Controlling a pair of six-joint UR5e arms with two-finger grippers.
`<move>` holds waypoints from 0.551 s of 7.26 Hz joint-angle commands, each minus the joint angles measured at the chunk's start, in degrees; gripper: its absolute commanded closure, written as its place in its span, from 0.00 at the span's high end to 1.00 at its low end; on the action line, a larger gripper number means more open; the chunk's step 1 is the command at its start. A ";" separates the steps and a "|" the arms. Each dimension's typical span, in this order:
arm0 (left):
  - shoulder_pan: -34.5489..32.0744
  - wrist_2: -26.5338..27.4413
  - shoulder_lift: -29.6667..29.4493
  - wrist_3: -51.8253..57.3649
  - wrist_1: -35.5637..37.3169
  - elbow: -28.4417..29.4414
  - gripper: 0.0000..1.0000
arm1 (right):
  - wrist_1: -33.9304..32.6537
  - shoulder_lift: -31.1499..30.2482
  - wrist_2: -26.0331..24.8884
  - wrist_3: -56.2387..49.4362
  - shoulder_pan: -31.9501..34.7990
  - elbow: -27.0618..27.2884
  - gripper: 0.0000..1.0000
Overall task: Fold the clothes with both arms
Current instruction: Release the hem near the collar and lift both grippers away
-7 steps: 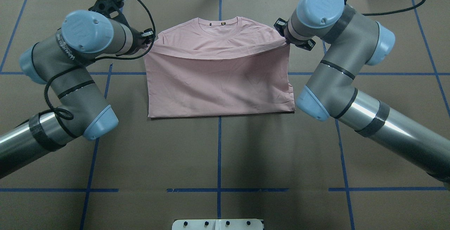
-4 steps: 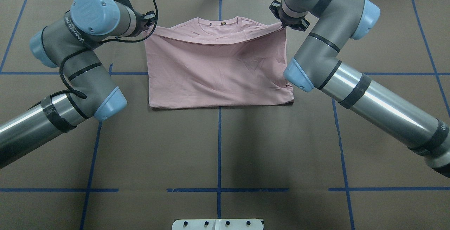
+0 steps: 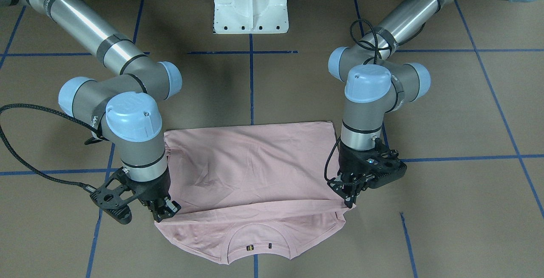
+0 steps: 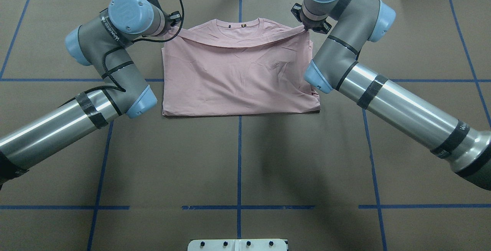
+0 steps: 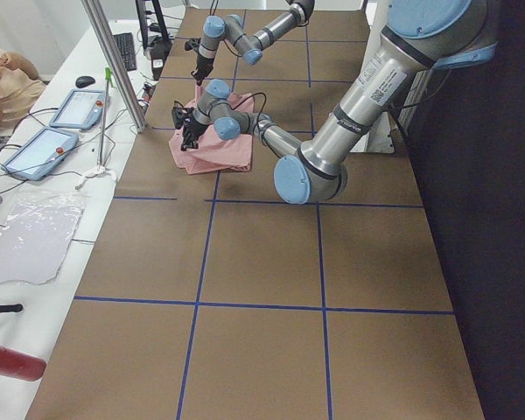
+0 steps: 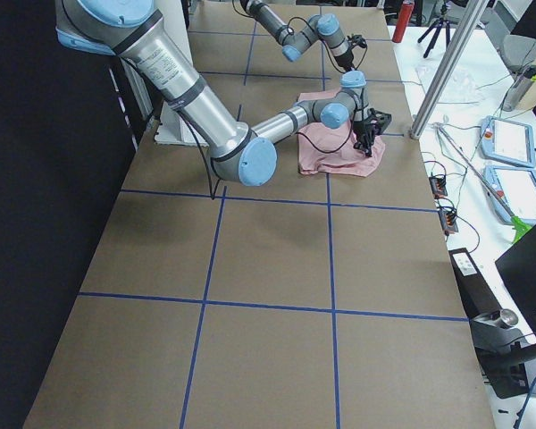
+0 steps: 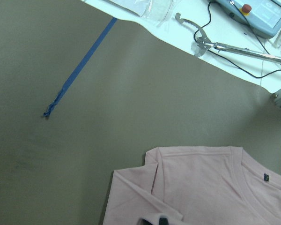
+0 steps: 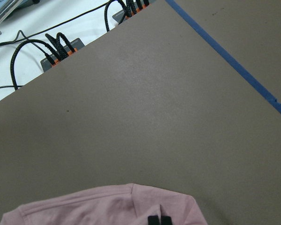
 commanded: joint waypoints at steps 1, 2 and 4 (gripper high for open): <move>0.81 0.01 0.05 0.01 -4.52 3.79 0.15 | 0.81 -0.05 -1.77 -0.07 -0.59 -2.36 0.00; 0.81 0.01 0.22 -0.08 -4.79 3.89 0.19 | 0.81 -0.05 -2.30 -0.07 -0.77 -2.46 0.00; 1.34 0.01 0.23 -0.08 -4.88 4.15 0.21 | 0.89 0.13 -3.00 -1.55 -0.77 -3.94 0.00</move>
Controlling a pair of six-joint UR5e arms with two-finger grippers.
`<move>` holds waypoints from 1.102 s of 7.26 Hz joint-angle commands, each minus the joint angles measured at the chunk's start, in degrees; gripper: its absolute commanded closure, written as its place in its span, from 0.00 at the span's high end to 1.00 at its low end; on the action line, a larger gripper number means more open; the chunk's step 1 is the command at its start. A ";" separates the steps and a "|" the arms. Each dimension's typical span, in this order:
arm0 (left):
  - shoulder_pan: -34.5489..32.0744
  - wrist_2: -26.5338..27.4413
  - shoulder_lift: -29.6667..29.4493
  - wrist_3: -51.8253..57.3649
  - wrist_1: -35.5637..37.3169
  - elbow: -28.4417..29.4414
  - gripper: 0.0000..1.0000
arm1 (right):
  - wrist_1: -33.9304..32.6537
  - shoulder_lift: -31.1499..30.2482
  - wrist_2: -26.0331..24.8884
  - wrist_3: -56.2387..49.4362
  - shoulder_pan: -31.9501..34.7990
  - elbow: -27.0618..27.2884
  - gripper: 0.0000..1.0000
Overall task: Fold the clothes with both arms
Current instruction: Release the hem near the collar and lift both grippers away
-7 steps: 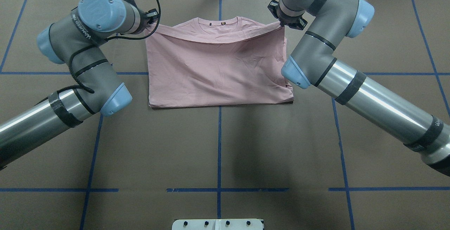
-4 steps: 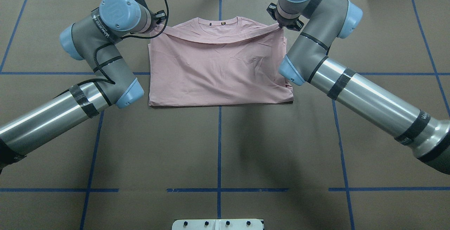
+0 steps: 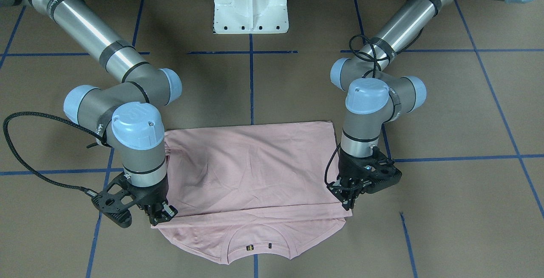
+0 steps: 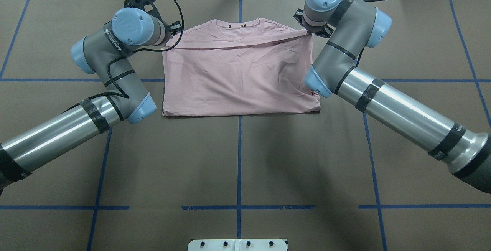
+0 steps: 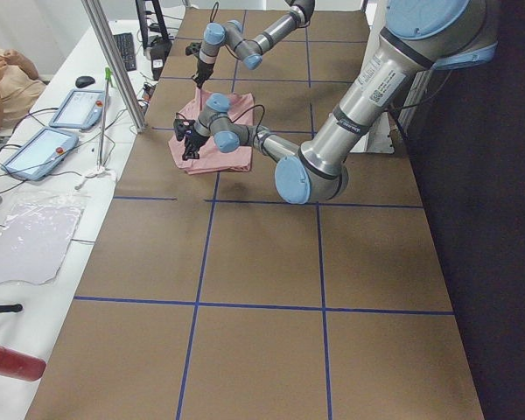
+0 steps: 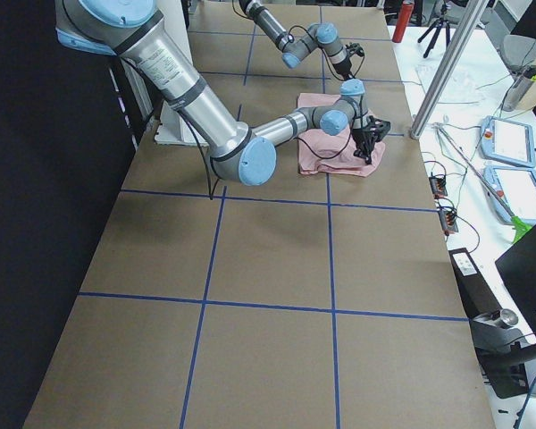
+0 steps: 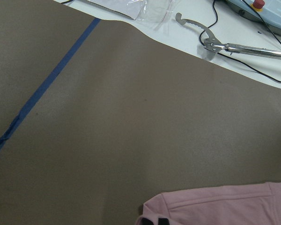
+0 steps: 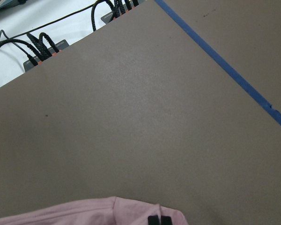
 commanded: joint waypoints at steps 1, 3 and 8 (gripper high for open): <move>0.62 0.00 0.12 -0.01 -0.95 0.26 0.22 | 0.08 0.09 -0.81 -2.02 0.04 -1.30 0.00; 0.71 -0.09 0.21 -0.01 -1.22 0.27 0.27 | 0.25 0.09 -0.90 -2.03 -0.05 -2.09 0.00; 0.62 -0.62 4.26 -0.45 -9.84 -1.14 0.28 | 2.81 -16.34 0.32 2.77 -6.08 24.23 1.00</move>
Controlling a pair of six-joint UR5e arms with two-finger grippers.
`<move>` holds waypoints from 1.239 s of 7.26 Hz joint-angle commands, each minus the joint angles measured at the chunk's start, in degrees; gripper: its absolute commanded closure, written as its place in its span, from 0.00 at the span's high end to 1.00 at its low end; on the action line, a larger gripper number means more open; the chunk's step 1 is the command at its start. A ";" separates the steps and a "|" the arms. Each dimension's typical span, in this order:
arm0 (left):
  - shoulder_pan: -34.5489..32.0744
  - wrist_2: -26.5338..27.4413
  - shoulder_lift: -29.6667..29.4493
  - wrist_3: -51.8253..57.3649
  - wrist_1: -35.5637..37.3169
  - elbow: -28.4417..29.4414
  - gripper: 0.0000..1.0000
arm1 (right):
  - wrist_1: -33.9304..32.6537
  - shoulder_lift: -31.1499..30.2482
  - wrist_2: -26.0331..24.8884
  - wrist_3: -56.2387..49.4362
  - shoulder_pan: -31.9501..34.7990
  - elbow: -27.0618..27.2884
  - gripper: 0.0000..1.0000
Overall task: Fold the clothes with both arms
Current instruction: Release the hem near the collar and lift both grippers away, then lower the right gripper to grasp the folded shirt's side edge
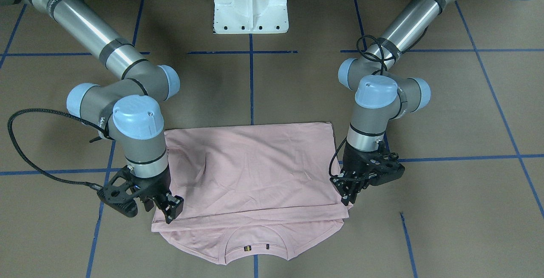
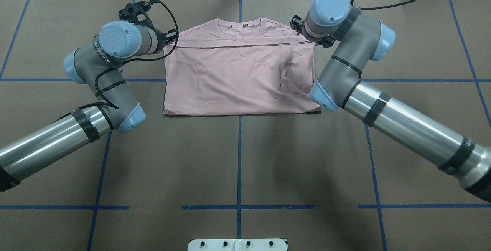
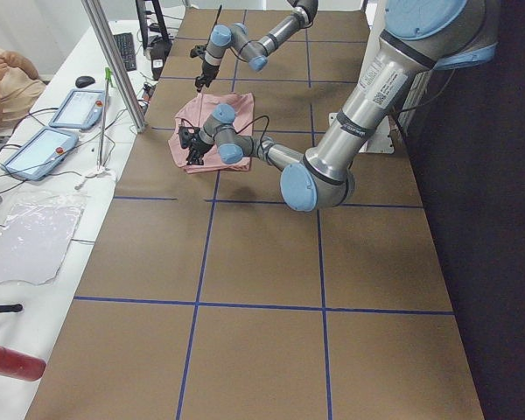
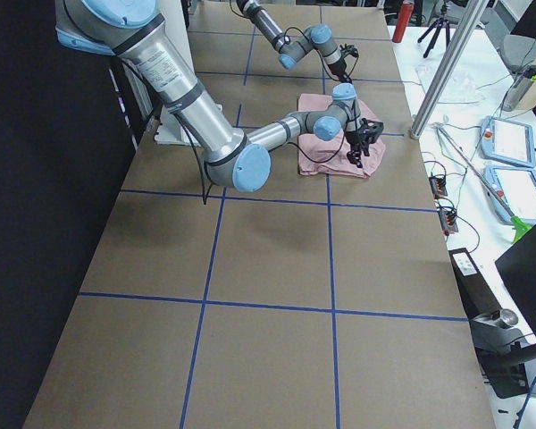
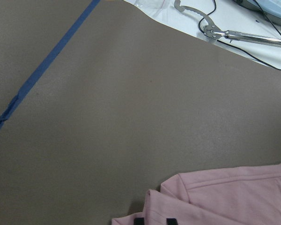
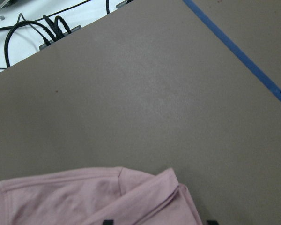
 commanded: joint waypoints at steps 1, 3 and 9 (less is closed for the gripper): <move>0.07 -0.24 0.40 -0.27 -1.19 -1.12 0.28 | -1.92 -15.83 0.33 7.13 -6.52 22.49 1.00; 0.16 -0.24 1.28 -0.27 -1.27 -1.83 0.28 | -1.58 -20.91 -0.11 8.05 -9.62 26.35 0.97; 0.16 -0.15 1.28 -0.27 -1.27 -1.83 0.28 | -1.58 -19.94 -0.11 8.32 -11.39 22.92 0.49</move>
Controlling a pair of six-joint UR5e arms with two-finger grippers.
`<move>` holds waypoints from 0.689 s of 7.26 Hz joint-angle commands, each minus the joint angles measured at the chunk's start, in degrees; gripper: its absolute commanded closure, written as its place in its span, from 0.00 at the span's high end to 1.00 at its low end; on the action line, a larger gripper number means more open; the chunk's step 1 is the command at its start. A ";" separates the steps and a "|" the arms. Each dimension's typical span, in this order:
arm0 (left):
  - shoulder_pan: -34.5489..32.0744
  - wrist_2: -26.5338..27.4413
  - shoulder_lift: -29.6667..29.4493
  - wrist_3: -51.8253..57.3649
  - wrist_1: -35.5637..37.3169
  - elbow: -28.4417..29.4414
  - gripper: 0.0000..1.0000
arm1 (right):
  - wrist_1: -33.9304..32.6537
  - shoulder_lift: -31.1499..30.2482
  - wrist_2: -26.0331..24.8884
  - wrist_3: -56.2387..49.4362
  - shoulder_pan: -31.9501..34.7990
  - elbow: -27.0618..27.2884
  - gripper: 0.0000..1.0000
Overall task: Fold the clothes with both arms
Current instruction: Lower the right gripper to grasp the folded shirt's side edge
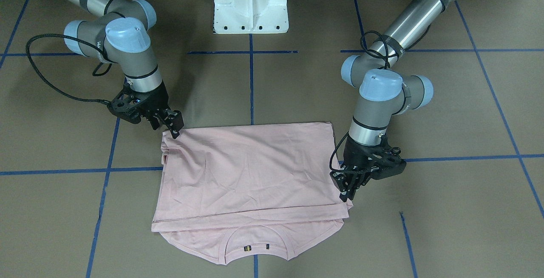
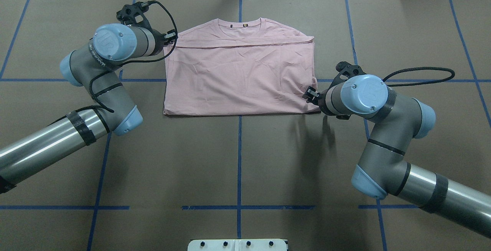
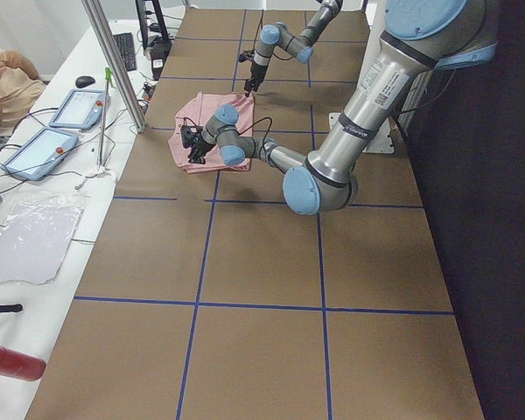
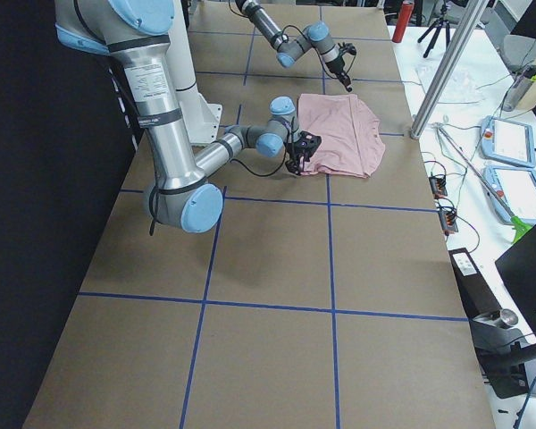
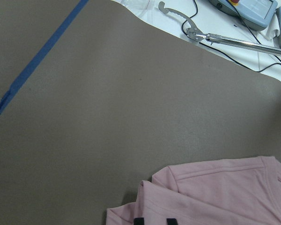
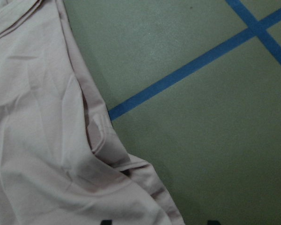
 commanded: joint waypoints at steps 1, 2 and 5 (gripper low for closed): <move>0.00 0.00 0.06 0.00 0.00 0.00 0.28 | 0.00 0.00 0.07 0.68 -0.05 -0.30 0.14; 0.00 0.00 0.06 0.00 0.00 0.00 0.28 | 0.09 0.00 0.33 0.51 -0.05 -0.22 0.00; -0.09 0.00 0.06 -0.09 0.00 0.00 0.28 | -0.78 -1.39 0.95 0.51 0.30 5.36 0.00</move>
